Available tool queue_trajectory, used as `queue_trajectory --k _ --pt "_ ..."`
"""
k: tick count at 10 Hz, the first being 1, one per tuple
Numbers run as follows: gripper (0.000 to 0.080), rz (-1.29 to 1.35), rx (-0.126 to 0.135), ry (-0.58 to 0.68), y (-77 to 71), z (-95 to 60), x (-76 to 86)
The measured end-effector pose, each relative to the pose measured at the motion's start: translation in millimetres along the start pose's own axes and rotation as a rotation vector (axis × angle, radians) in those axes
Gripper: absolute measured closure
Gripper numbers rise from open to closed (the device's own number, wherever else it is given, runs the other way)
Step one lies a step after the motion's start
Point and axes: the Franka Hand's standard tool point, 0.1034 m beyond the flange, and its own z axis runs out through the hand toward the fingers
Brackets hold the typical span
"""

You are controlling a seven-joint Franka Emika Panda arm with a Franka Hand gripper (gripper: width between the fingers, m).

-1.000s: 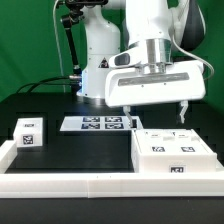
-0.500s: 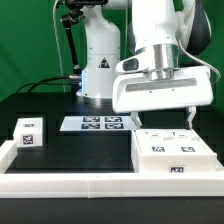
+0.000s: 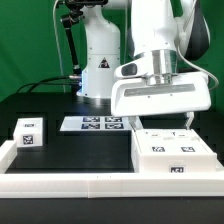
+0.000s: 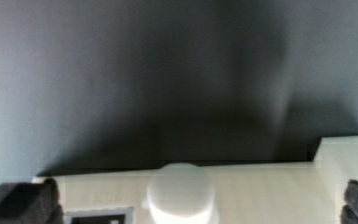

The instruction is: Assemble cabinet

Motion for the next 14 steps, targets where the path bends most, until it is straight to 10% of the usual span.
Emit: queue_trajectory --k 4,14 --pt "0.0002 0.041 -0.016 0.003 21.2 13.0 10.1" --pt "0.0002 0.038 -0.020 -0.003 18.8 25.7 -1.0"
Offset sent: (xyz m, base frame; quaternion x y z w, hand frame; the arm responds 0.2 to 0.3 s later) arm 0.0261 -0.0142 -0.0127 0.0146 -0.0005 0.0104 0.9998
